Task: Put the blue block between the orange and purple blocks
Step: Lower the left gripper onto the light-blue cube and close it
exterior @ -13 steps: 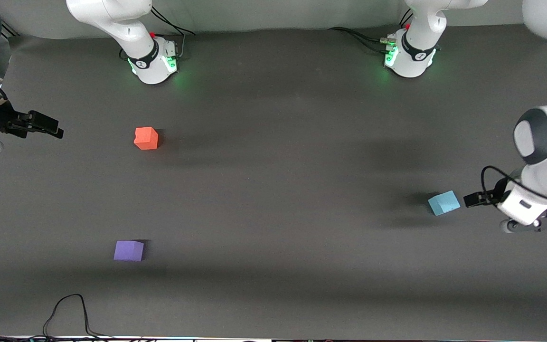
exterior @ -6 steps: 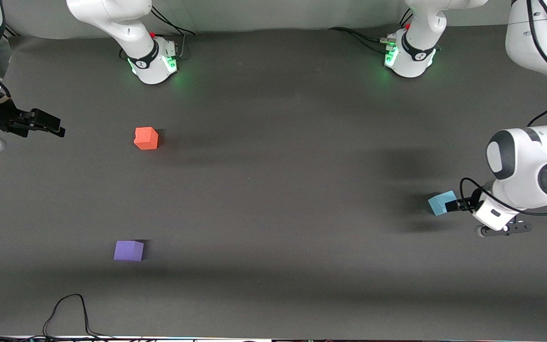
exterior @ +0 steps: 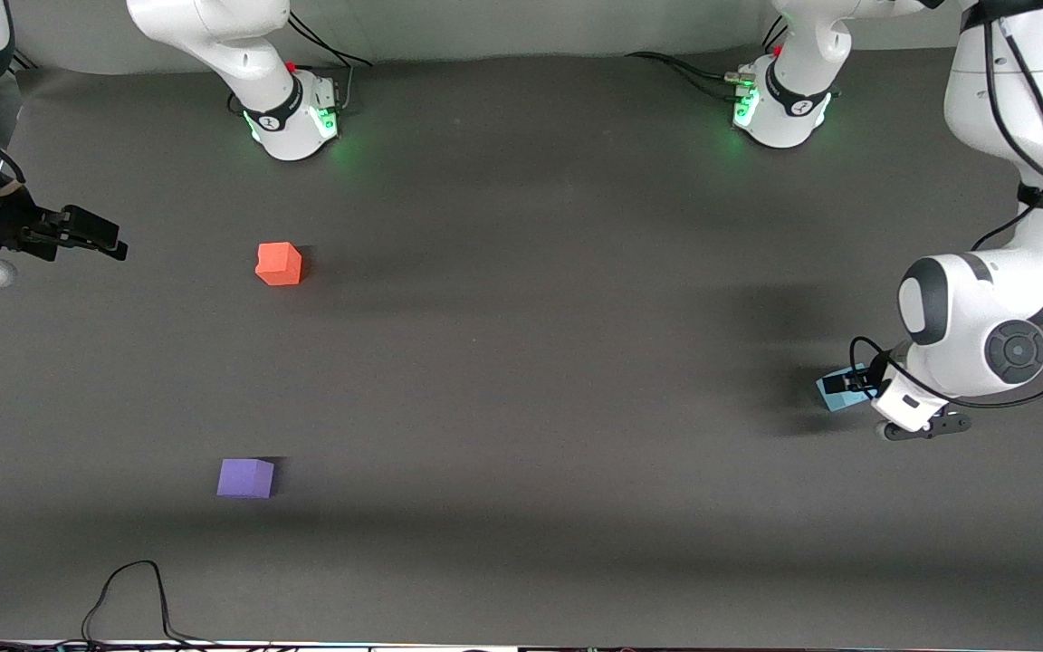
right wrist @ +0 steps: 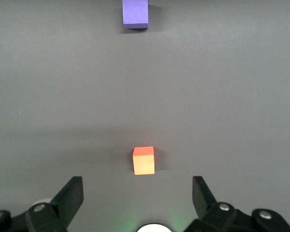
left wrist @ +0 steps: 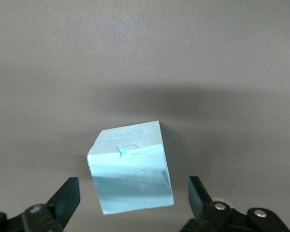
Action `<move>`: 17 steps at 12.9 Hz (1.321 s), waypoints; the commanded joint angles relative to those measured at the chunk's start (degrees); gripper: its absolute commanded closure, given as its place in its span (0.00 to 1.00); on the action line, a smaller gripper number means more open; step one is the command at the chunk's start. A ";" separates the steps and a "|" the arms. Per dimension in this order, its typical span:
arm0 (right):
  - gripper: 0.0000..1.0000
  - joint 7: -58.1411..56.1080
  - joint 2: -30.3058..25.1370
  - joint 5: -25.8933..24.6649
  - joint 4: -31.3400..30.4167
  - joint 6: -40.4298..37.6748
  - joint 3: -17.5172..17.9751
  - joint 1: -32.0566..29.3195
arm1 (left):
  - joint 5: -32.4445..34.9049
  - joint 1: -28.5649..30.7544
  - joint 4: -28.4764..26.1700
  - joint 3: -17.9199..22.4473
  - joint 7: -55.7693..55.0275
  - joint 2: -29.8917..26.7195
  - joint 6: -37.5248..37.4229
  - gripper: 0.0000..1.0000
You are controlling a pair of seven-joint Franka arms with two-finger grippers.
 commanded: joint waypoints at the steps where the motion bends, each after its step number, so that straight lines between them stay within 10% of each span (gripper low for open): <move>1: 0.00 0.95 -1.29 -0.26 -1.42 1.13 0.18 0.09 | -1.06 -0.14 -0.27 0.19 0.49 1.77 1.74 0.00; 5: 0.00 0.95 -1.29 -0.08 -2.47 1.22 0.10 0.09 | -1.06 -0.15 -0.27 0.19 0.75 2.05 1.75 0.02; 6: 0.00 0.95 -1.29 0.01 -2.74 1.48 0.09 0.01 | -1.06 -0.06 -0.27 0.19 0.84 2.05 1.83 0.24; 7: 0.00 0.95 -1.29 0.01 -2.74 1.57 0.18 0.09 | -1.06 0.03 -0.18 0.10 0.93 2.05 2.01 0.67; 8: 0.00 0.95 -1.29 0.01 -2.74 1.57 0.18 0.09 | -1.06 -0.14 -0.18 0.10 0.93 1.96 2.01 0.84; 17: 0.00 0.69 -1.12 0.01 -3.09 1.74 0.09 -0.08 | 0.34 -0.06 2.53 0.54 -0.04 -21.83 -25.45 0.86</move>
